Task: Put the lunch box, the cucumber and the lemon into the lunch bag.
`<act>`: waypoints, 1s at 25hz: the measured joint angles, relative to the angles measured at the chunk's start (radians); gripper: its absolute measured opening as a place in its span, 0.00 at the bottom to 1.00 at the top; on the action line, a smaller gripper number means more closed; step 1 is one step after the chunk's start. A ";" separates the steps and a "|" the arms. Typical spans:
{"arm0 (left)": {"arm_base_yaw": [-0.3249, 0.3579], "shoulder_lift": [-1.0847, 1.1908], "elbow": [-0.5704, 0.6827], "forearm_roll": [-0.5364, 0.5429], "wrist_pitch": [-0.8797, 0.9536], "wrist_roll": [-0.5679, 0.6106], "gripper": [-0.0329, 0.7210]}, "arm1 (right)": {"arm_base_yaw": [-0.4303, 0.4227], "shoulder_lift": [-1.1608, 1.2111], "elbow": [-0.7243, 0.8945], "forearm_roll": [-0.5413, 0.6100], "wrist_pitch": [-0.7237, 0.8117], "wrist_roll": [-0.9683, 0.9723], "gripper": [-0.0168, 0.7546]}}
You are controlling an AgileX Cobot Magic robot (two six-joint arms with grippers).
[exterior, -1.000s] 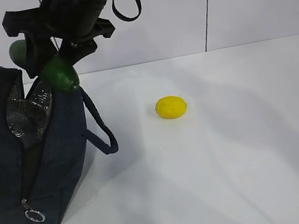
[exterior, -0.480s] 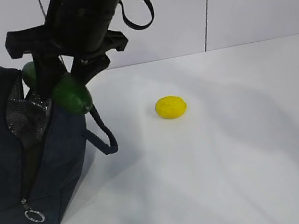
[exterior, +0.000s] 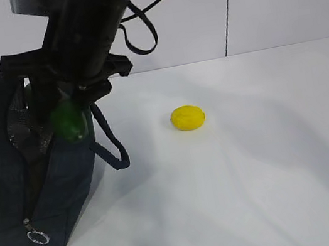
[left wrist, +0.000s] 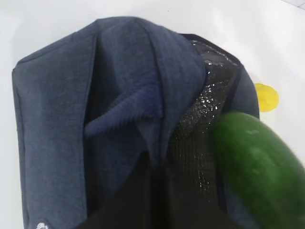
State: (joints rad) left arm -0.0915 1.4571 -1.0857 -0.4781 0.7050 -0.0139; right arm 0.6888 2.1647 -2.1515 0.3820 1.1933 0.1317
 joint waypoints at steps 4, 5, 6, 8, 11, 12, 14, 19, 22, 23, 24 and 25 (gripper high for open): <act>0.000 0.000 0.000 0.000 0.000 0.000 0.04 | 0.017 0.048 0.000 0.031 -0.094 0.002 0.55; 0.000 0.000 0.000 0.000 0.000 0.000 0.04 | 0.022 0.055 0.000 0.035 -0.121 0.003 0.56; 0.000 0.000 0.000 0.000 0.000 0.000 0.04 | 0.029 0.063 0.002 0.038 -0.141 0.003 0.57; 0.000 0.000 0.000 0.000 0.000 0.001 0.04 | 0.036 0.074 0.002 0.043 -0.195 0.003 0.61; 0.000 0.000 0.000 0.000 0.000 0.001 0.04 | 0.037 0.087 -0.002 0.056 -0.246 -0.005 0.73; 0.000 0.000 0.000 0.000 0.000 0.001 0.04 | 0.037 0.089 -0.002 0.056 -0.248 -0.008 0.76; 0.000 0.000 0.000 0.000 0.000 0.001 0.04 | 0.037 0.091 -0.002 0.057 -0.248 -0.013 0.81; 0.000 0.000 0.000 0.000 0.000 0.001 0.04 | 0.037 0.095 -0.076 -0.021 -0.080 -0.017 0.81; 0.000 0.000 0.000 0.000 0.000 0.001 0.04 | 0.037 0.095 -0.166 -0.153 0.030 -0.019 0.79; 0.000 0.000 0.000 0.000 0.000 0.001 0.04 | 0.037 0.095 -0.200 -0.205 0.039 -0.019 0.79; 0.000 0.000 0.000 0.000 0.000 0.001 0.04 | 0.037 0.095 -0.227 -0.243 0.043 -0.021 0.78; 0.000 0.000 0.000 0.000 0.000 0.001 0.04 | 0.037 0.091 -0.241 -0.279 0.046 -0.021 0.78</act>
State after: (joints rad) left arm -0.0915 1.4571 -1.0857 -0.4781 0.7050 -0.0125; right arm 0.7260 2.2553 -2.3930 0.1030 1.2394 0.1106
